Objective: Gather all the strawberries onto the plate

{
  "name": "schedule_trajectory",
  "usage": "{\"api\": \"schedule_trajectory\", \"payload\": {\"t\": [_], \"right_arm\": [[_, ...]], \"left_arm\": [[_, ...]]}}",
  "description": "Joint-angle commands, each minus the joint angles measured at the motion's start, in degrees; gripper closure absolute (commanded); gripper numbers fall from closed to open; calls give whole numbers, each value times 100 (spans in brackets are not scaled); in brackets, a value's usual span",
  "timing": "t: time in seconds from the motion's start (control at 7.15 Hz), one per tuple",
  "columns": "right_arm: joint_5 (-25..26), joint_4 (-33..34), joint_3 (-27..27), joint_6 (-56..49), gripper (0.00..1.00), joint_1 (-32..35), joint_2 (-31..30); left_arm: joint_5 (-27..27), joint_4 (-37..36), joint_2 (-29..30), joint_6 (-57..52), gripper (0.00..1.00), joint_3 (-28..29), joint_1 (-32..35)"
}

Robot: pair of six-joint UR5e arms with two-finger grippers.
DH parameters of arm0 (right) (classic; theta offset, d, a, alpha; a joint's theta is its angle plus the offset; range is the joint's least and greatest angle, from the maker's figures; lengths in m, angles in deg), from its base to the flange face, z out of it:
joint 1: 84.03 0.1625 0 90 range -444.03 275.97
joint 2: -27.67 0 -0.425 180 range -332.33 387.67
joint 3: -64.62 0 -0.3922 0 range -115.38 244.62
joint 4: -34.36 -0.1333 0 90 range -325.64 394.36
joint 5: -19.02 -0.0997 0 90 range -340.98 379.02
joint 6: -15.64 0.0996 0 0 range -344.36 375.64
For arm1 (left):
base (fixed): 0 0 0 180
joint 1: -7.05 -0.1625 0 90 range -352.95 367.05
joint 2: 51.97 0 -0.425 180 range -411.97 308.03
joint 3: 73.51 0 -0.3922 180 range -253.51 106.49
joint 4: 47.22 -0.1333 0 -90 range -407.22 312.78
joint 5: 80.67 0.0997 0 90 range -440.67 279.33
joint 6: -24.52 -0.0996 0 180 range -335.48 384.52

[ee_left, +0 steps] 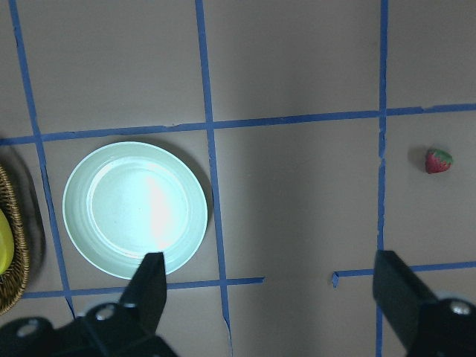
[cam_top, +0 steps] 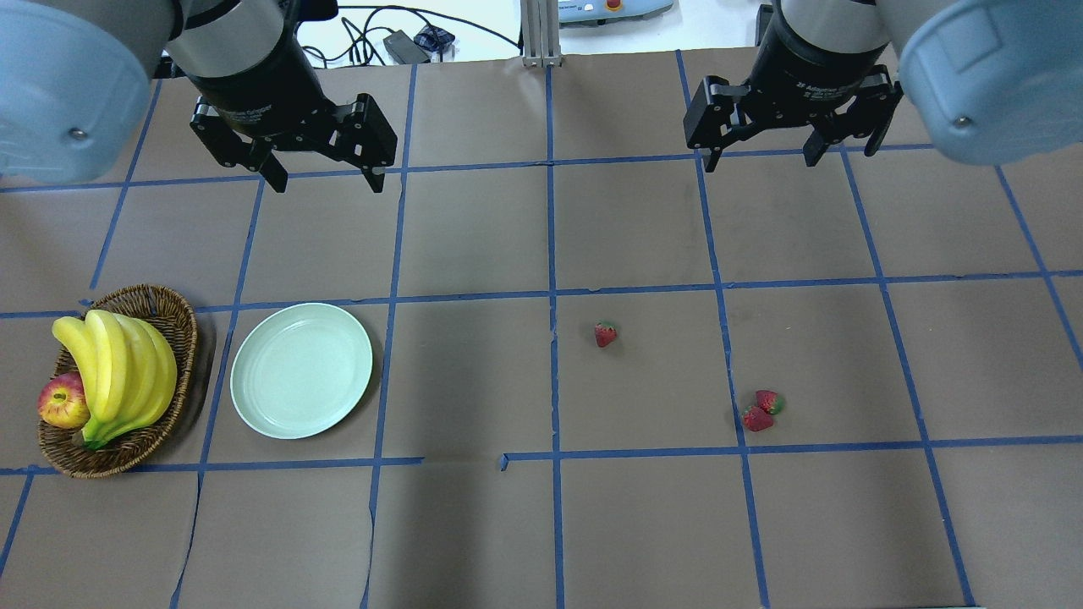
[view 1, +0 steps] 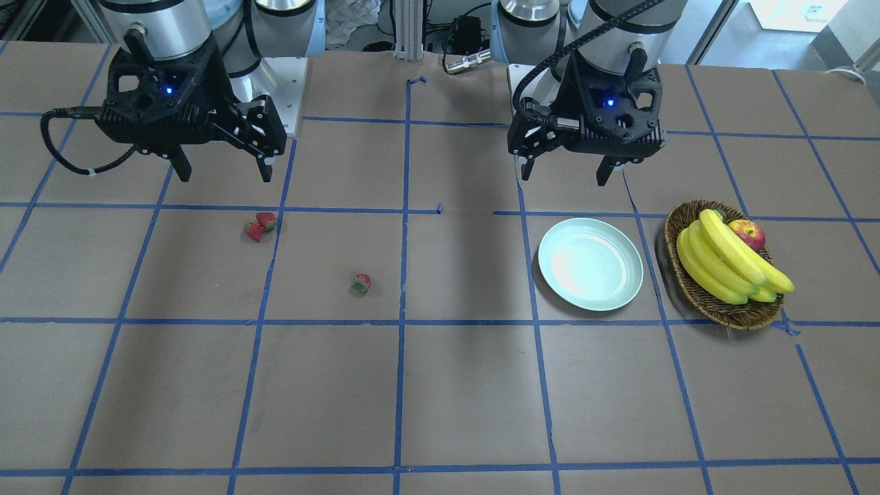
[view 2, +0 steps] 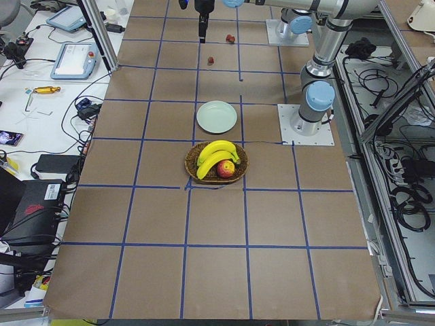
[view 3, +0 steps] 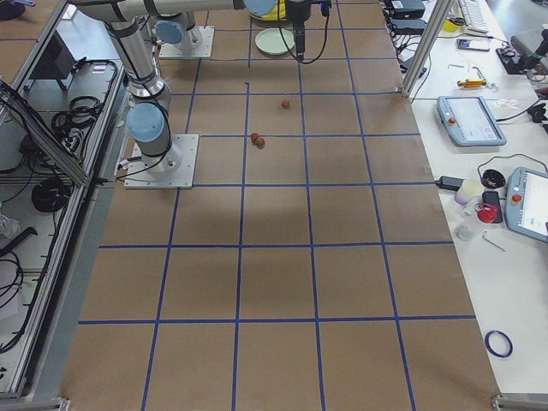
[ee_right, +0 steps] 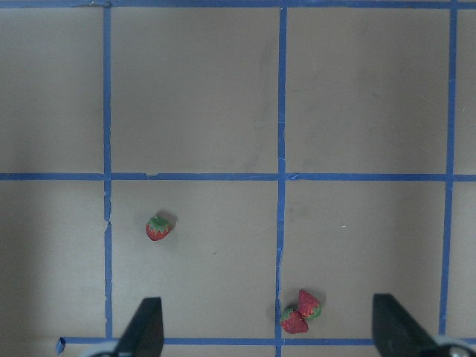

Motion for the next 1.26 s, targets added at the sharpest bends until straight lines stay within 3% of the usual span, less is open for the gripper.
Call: {"api": "schedule_trajectory", "payload": {"t": [0.0, 1.12], "right_arm": [[0, 9, 9, 0, 0, 0, 1], [88, 35, -114, -18, 0, -122, 89]], "left_arm": [[34, 6, 22, 25, 0, -29, -1], [34, 6, -30, 69, 0, -91, 8]]}}
